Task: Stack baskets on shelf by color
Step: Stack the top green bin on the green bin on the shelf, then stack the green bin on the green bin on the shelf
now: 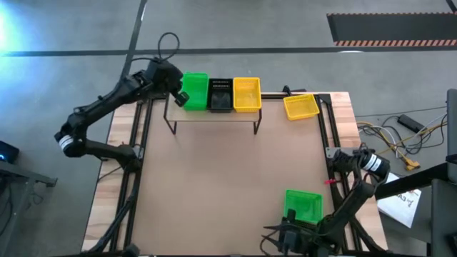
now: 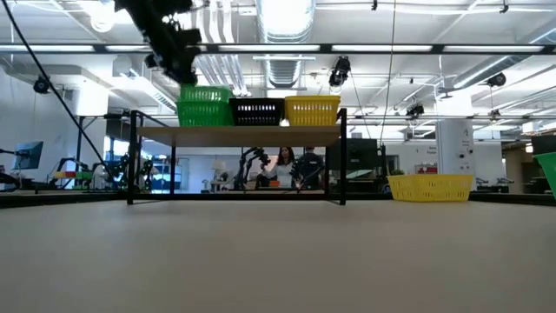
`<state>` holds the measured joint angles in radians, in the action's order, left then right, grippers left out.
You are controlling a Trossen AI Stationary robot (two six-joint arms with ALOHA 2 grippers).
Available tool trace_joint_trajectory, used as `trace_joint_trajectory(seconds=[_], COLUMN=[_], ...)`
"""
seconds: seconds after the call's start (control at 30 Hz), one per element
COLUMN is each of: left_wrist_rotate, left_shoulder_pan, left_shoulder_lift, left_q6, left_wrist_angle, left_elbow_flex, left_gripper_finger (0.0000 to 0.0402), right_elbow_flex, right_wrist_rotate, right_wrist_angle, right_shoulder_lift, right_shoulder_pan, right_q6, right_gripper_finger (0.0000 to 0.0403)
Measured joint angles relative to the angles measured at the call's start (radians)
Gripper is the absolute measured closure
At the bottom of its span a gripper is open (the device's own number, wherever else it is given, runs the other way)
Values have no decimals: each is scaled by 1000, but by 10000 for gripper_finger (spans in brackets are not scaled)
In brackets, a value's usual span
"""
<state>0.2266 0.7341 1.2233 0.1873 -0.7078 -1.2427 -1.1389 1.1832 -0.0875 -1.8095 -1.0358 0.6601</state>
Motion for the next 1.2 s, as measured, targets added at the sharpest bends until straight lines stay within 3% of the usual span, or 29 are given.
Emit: trace_joint_trajectory(seconds=[0.13,0.3,0.4,0.53,0.7,0.77,0.83,1.0,1.2], left_wrist_rotate=[96,93,72,62,102,174,289,577,761], left_shoulder_pan=[-4,-50,-144,-354,-700,-841,-983,-1281,-1491], left_shoulder_lift=[-12,-108,-208,-348,-493,-515,-516,-410,-168], left_q6=[48,57,57,-4,-113,-138,-154,-181,-203], left_wrist_angle=[6,12,19,61,295,421,556,891,1226], left_elbow_flex=[3,-30,0,128,417,536,647,849,916], left_gripper_finger=[396,396,396,396,396,396,396,396,396], right_elbow_flex=[-15,-81,-165,-310,-405,-397,-384,-378,-378], right_wrist_rotate=[-4,-1,47,-20,-335,-503,-607,-648,-753], right_wrist_angle=[8,49,210,698,1424,1572,1609,1556,1515], right_shoulder_lift=[0,4,14,20,21,21,22,27,25], right_shoulder_pan=[-27,-72,-104,-122,-94,-66,-36,33,166], right_q6=[1,-46,47,430,1219,1386,1421,1384,1332], right_gripper_finger=[296,314,332,357,373,370,359,289,192])
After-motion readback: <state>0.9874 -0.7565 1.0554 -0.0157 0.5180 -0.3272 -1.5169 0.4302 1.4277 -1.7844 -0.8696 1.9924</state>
